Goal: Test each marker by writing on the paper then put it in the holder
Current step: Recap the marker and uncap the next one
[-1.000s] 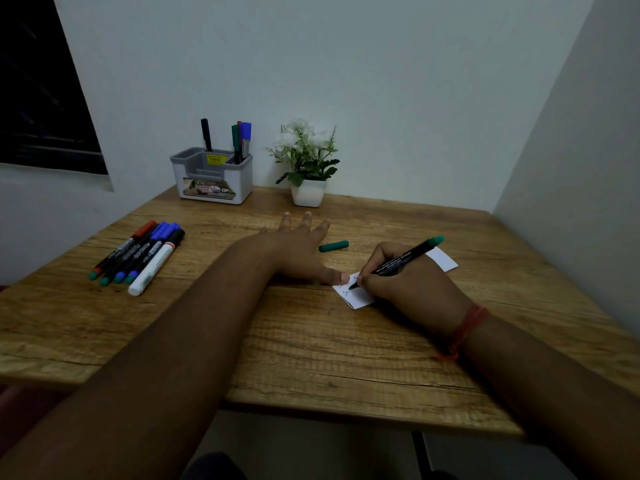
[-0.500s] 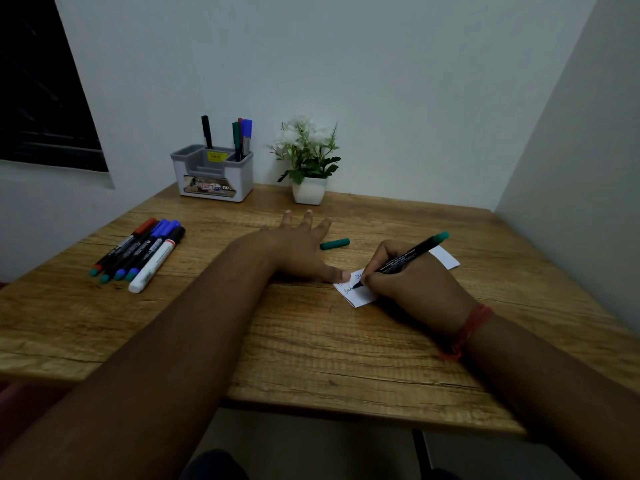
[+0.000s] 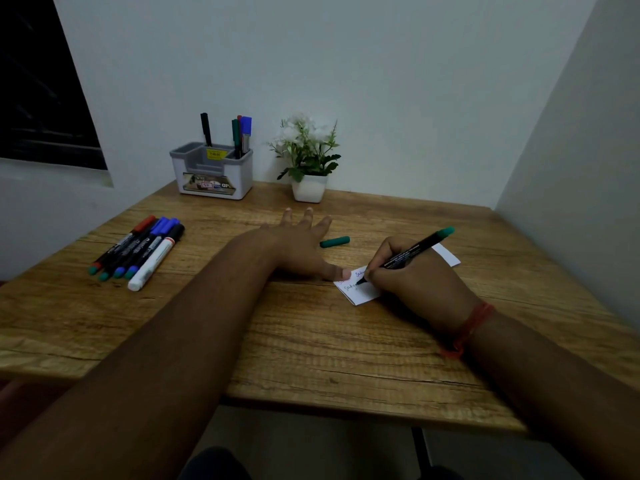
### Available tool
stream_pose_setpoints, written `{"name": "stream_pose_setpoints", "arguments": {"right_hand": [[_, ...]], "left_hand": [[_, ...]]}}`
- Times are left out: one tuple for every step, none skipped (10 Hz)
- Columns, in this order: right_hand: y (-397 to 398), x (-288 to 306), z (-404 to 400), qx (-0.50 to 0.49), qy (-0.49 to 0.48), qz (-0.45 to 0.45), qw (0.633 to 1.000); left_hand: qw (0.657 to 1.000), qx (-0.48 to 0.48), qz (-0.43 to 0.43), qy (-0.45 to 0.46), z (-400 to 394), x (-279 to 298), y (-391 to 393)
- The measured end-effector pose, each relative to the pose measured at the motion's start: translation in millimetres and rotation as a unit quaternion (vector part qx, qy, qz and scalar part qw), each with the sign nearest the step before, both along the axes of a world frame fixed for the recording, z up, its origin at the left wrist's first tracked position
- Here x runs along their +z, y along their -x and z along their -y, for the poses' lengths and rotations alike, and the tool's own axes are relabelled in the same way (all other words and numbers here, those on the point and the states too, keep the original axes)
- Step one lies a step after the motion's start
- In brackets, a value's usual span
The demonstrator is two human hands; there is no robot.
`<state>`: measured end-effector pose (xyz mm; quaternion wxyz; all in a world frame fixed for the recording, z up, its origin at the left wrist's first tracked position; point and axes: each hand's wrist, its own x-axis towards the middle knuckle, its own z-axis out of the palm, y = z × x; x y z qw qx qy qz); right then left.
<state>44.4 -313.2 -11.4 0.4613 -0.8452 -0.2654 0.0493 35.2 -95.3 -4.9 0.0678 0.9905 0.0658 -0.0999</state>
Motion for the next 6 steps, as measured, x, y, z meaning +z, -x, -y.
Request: {"name": "stream_pose_setpoints", "arguments": {"right_hand": [[-0.1,-0.1,-1.3,-0.004,0.009,0.001,1.0],[1.0,0.4,-1.7,0.0,0.008,0.001,1.0],[1.1,1.0,-1.3,-0.002,0.01,-0.002,1.0],[0.5,0.8,-1.1,-0.005,0.015,-0.003,1.0],[-1.0,0.8,-0.5,-0.018,-0.025,-0.011,0.999],[-6.7,2.6,1.1,-0.046,-0.127,-0.031,0.99]], "left_hand": [[1.0,-0.001,-0.001,-0.001,-0.7,0.0,0.4],[1.0,0.0,-0.002,0.002,-1.1,-0.3,0.0],[1.0,-0.001,0.0,0.0,-1.5,-1.1,-0.2],[1.0,0.0,-0.002,0.003,-1.4,-1.2,-0.1],[1.0,0.0,-0.003,0.005,-1.6,-0.6,0.8],[1.0,-0.002,-0.003,0.013,-1.8,0.3,1.6]]}}
